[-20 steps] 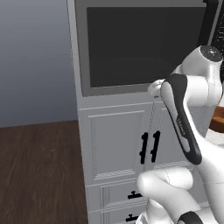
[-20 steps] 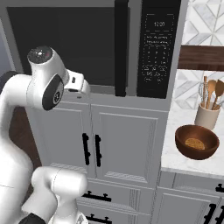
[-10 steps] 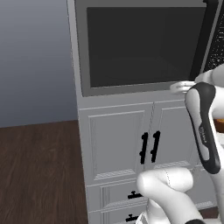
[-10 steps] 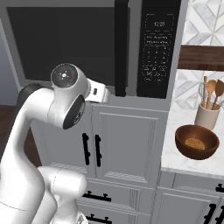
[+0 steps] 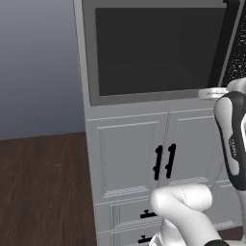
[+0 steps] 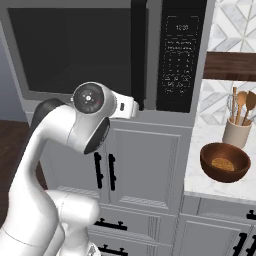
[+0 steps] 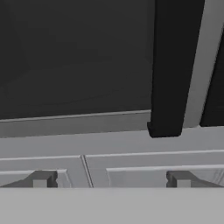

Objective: Open the microwave, place the bowl with waffle inside the microwave, then close the microwave door and turn it on.

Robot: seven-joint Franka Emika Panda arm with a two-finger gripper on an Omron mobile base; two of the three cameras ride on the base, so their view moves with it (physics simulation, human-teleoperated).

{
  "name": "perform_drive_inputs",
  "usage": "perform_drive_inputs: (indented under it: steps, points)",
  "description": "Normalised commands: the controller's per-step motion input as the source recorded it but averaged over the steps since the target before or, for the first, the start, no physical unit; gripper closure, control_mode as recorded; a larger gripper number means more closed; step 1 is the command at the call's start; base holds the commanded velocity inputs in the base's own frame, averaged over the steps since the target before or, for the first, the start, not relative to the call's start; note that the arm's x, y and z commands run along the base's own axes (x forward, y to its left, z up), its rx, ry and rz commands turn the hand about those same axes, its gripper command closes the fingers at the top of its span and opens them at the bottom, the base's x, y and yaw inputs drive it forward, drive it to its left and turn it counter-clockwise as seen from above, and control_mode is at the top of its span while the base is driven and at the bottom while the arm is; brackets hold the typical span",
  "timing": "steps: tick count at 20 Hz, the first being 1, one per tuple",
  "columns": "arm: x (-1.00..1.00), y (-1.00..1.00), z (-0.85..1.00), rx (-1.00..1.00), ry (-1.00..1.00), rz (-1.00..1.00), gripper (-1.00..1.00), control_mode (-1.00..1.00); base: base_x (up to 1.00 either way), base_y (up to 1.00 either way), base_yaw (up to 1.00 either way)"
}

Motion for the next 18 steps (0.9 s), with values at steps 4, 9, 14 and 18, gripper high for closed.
perform_drive_inputs:
  steps: [4, 9, 14, 18]
  points:
    - [0.11, -0.43, 0.55, 0.00, -0.03, -0.03, -1.00, -1.00, 0.00, 0.00, 0.00]
    - [0.16, -0.31, 0.55, 0.00, 0.00, -0.01, -1.00, -1.00, 0.00, 0.00, 0.00]
    - [0.33, -0.18, 0.27, 0.02, 0.00, 0.00, -1.00, -1.00, 0.00, 0.00, 0.00]
    - [0.38, -0.11, 0.01, 0.01, -0.02, 0.00, -1.00, -1.00, 0.00, 0.00, 0.00]
